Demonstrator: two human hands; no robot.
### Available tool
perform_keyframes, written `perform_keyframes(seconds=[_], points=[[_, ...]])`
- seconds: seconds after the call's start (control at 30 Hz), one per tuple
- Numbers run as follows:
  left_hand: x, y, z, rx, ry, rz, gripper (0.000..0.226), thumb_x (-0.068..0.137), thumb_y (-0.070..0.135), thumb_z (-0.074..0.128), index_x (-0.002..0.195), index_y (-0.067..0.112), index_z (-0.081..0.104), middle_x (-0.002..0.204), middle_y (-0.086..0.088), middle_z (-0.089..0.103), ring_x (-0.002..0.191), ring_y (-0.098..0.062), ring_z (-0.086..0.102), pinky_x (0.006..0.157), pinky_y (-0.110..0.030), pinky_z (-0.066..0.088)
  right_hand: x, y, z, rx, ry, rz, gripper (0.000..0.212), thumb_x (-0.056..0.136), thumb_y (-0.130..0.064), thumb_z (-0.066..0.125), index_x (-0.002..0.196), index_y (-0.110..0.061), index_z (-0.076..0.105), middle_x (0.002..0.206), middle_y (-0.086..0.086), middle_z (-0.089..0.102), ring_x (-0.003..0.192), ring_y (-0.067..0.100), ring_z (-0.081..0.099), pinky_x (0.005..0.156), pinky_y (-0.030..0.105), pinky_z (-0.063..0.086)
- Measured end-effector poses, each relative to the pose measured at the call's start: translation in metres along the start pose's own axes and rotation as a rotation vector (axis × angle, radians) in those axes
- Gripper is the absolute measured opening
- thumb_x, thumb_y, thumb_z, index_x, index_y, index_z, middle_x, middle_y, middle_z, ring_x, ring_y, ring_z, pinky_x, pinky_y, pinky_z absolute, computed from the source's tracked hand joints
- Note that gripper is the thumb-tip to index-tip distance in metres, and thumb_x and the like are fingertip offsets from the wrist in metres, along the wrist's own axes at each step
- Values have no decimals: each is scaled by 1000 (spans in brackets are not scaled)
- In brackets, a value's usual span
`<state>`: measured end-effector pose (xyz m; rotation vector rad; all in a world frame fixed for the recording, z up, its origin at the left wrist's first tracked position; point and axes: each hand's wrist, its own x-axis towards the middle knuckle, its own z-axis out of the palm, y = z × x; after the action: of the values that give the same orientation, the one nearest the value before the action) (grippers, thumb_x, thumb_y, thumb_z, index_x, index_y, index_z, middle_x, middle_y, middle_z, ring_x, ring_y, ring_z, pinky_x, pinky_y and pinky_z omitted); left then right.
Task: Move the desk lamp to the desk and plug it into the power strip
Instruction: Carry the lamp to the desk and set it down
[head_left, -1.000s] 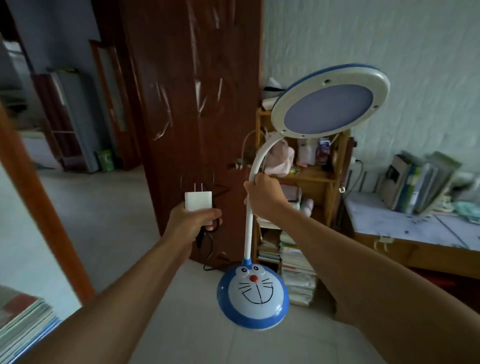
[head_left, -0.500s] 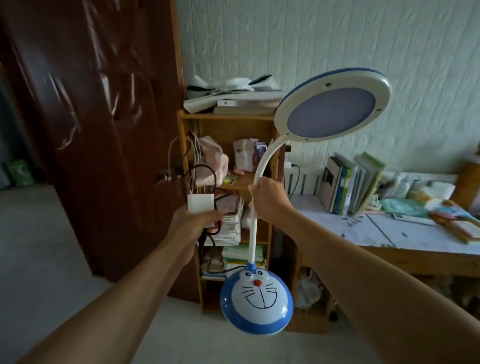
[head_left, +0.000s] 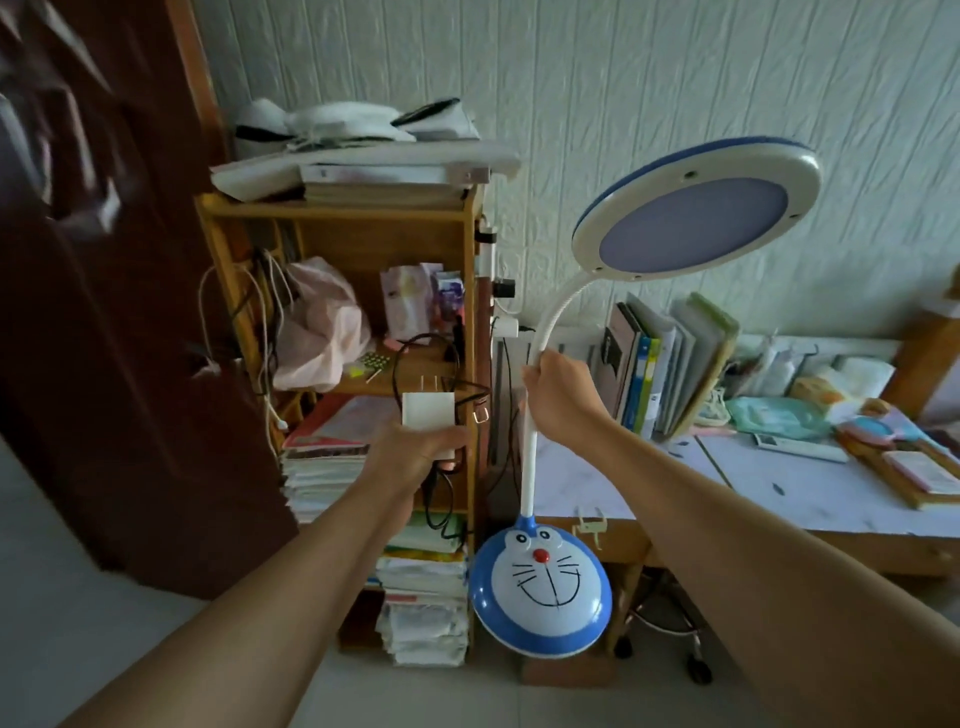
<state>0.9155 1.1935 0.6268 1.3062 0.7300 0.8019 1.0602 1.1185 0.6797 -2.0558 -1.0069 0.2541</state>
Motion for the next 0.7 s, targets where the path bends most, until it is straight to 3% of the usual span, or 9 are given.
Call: perform_keyframes(seconds=[0.1,0.27,0.4,0.47,0.6,0.7], points=[[40,-10,23,8,-23,-49,35,68,3,76,99,-3,60,78,-15,61,63,-23,59,53,-27,45,33,25,-5,-9,20,40,28,97,-20,39,97,1,58,102,23,64,88,36,64,76,47,56],[109,-18,58,-33,-3,-108,21,68,0,77,76,10,60,46,2,65,41,-8,61,41,-21,47,91,53,-13,-1,59,102,29,97,-21,39,101,1,58,103,22,62,88,35,65,79,51,56],[152,-23,81,40,-69,-61,26,66,3,78,84,11,62,66,-4,66,60,-16,62,51,-22,49,137,77,-21,-75,127,112,22,96,-17,40,80,-6,50,94,20,63,70,27,60,59,36,51],[170,-27,92,69,-84,-53,29,65,4,79,89,11,63,71,-4,65,63,-17,62,50,-19,48,157,89,-25,-94,151,130,22,96,-17,41,80,-6,51,92,20,63,66,25,56,55,30,45],[203,-34,113,127,-91,-58,33,66,5,79,92,11,59,78,-6,63,73,-21,62,61,-27,49,196,114,-29,-35,145,178,25,96,-18,41,96,1,57,99,24,64,86,36,64,75,46,57],[231,-44,128,162,-81,-44,33,65,4,79,83,20,56,79,-5,61,74,-21,61,62,-28,53,224,135,-29,-14,140,180,26,96,-21,41,100,0,56,100,23,63,85,36,65,75,50,57]])
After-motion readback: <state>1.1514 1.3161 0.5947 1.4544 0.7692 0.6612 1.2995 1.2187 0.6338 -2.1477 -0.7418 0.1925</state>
